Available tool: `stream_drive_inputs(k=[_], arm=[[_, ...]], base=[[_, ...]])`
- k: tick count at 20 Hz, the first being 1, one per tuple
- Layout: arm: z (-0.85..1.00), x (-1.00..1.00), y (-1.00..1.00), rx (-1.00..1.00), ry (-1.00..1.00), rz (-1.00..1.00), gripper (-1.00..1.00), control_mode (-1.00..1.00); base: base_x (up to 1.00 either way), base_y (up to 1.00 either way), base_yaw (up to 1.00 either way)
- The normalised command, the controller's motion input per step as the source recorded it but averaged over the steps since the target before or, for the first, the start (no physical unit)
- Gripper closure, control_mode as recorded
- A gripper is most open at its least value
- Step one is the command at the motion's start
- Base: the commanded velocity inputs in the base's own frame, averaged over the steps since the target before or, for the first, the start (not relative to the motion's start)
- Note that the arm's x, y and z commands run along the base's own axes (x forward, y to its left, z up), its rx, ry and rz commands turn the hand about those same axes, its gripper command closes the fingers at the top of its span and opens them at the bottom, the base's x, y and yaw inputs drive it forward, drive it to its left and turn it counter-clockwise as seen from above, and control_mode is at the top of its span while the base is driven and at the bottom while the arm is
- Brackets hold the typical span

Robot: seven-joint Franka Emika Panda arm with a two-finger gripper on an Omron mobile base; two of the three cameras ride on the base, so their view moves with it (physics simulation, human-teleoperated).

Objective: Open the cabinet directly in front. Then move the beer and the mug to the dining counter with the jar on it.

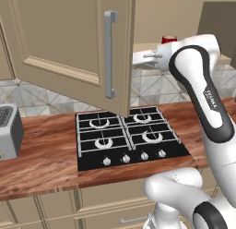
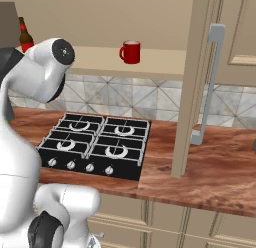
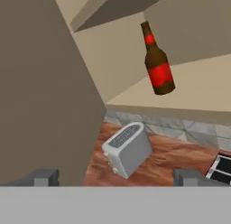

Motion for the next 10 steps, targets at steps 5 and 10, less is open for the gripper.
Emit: stream_drive_inputs(k=[5, 10], arm=[[-0.01, 0.01, 0.72, 0.0, 0.01, 0.26, -1.0, -1.0], [-0.02, 0.0, 0.69, 0.03, 0.0, 0.29, -1.0, -1.0]], base=[[0.0, 0.0, 0.0], [0.0, 0.0, 0.0]])
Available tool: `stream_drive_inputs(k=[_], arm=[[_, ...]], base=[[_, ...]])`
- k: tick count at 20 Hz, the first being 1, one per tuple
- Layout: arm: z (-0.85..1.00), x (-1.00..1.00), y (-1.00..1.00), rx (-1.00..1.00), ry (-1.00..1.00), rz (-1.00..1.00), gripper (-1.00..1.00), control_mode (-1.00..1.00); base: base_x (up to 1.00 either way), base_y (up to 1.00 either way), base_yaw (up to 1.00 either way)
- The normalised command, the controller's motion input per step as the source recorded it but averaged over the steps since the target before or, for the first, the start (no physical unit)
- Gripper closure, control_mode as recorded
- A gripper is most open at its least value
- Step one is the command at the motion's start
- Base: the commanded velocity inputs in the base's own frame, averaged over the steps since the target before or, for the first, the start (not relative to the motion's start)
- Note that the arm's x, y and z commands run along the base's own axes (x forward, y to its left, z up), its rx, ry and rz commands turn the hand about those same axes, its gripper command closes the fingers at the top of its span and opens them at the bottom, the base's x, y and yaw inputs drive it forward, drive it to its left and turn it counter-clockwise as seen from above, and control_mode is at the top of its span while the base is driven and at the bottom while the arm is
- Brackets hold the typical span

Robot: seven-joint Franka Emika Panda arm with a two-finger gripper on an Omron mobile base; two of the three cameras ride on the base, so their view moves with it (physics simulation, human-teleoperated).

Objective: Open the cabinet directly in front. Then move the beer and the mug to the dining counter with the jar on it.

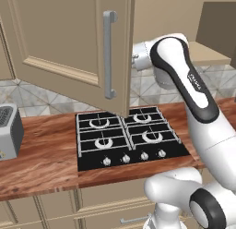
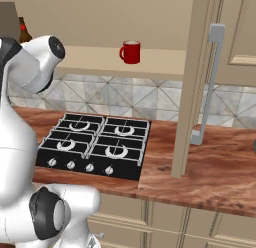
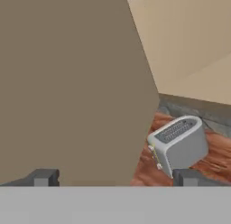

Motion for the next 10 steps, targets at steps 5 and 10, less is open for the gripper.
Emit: stream_drive_inputs(k=[5, 10], arm=[[-0.16, -0.1, 0.93, 0.06, 0.0, 0.3, -1.0, -1.0], [-0.27, -0.42, 1.0, 0.04, -0.04, 0.29, -1.0, -1.0]], base=[[0.0, 0.0, 0.0], [0.0, 0.0, 0.0]])
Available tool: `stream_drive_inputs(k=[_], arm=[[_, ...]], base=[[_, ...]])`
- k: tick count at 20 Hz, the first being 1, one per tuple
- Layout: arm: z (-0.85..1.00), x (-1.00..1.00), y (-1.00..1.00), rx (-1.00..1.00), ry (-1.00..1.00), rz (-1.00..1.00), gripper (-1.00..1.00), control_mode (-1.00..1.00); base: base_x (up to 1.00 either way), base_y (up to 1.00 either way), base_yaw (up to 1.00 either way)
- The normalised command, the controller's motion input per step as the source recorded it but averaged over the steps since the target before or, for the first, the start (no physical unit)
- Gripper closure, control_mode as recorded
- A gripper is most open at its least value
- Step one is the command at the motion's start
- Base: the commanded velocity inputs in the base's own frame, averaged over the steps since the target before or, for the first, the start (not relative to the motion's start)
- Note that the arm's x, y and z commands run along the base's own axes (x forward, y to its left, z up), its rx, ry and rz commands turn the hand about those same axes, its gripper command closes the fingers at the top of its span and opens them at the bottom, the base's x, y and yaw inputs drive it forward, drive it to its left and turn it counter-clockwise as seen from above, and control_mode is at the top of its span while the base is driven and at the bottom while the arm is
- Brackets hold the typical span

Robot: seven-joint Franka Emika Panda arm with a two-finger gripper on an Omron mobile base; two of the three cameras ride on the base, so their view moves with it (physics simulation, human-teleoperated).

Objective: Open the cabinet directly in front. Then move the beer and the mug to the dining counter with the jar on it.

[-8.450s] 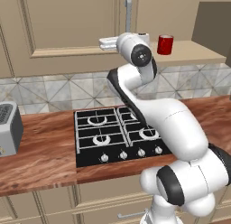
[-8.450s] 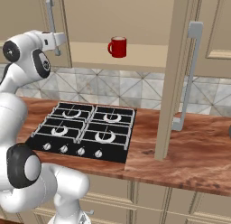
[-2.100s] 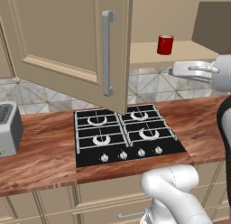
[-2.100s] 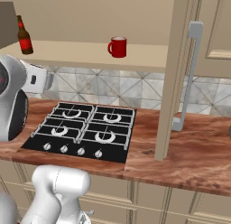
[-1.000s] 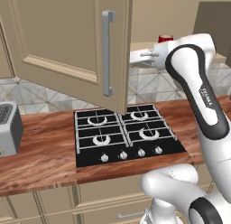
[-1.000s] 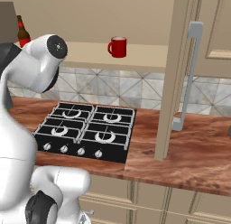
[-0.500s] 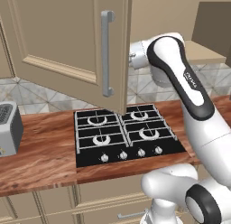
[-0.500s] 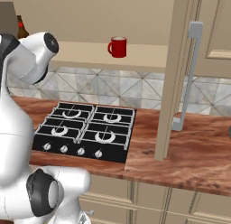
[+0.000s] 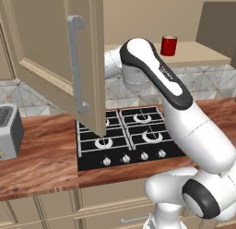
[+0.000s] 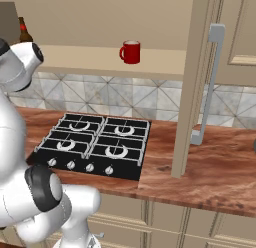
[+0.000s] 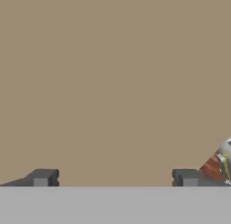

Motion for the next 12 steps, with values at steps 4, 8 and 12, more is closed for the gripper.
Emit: stream_drive_inputs(k=[4, 8, 12], arm=[[-0.29, -0.3, 1.0, 0.06, -0.05, 0.19, -1.0, -1.0], [-0.06, -0.03, 0.92, 0.08, 0.0, 0.02, -1.0, -1.0], [0.0, 0.0, 0.23, 0.0, 0.0, -0.03, -1.0, -1.0]], base=[[0.0, 0.0, 0.0], [0.0, 0.0, 0.0], [0.0, 0.0, 0.0]])
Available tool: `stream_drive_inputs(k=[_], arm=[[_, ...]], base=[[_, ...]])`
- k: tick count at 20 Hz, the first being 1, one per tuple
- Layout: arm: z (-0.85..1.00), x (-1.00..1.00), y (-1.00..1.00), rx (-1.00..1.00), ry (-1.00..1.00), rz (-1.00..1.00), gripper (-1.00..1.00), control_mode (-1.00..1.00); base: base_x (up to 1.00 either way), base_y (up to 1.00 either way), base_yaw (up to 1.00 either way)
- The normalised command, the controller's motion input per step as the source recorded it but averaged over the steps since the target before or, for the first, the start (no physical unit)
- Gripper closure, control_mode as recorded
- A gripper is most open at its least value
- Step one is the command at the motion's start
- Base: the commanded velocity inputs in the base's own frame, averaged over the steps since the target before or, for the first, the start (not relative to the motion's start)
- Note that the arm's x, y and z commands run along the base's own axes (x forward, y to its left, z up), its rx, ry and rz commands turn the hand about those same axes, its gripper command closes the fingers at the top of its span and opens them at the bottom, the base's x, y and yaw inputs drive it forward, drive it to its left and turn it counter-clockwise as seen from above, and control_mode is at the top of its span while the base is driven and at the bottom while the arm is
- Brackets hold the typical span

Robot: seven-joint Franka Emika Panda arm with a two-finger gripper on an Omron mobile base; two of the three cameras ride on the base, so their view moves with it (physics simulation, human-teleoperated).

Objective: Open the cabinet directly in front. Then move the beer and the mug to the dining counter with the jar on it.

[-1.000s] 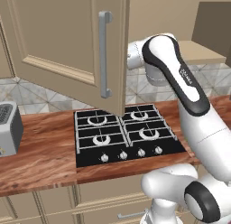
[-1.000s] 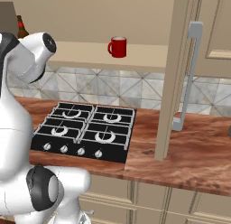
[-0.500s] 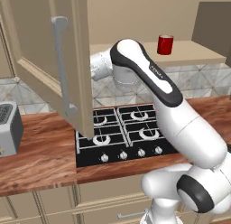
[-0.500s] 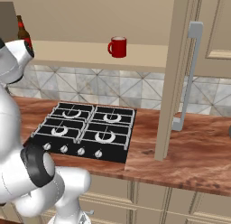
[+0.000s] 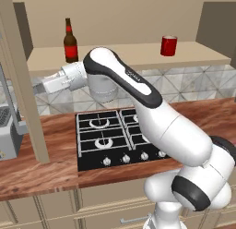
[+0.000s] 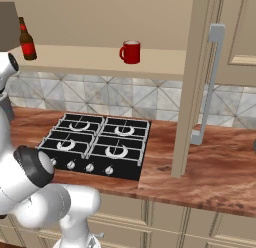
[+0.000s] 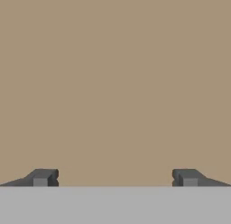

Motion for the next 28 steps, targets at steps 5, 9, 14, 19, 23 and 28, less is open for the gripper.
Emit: stream_drive_inputs(k=[5, 9, 14, 19, 23, 28], arm=[[0.0, 0.0, -0.27, 0.0, 0.0, -0.07, -1.0, -1.0], [0.09, 0.0, -0.65, -0.02, 0.0, -0.24, -1.0, -1.0], [0.24, -0.03, -0.72, -0.07, -0.02, -0.28, -1.0, -1.0], [0.28, -0.02, -0.66, -0.12, -0.01, -0.32, -1.0, -1.0], [0.27, -0.01, -0.53, -0.16, -0.02, -0.32, -1.0, -1.0], [0.17, 0.0, -0.31, -0.21, -0.08, -0.27, -1.0, -1.0]], base=[[0.0, 0.0, 0.0], [0.0, 0.0, 0.0], [0.0, 0.0, 0.0], [0.0, 0.0, 0.0], [0.0, 0.0, 0.0], [0.0, 0.0, 0.0]])
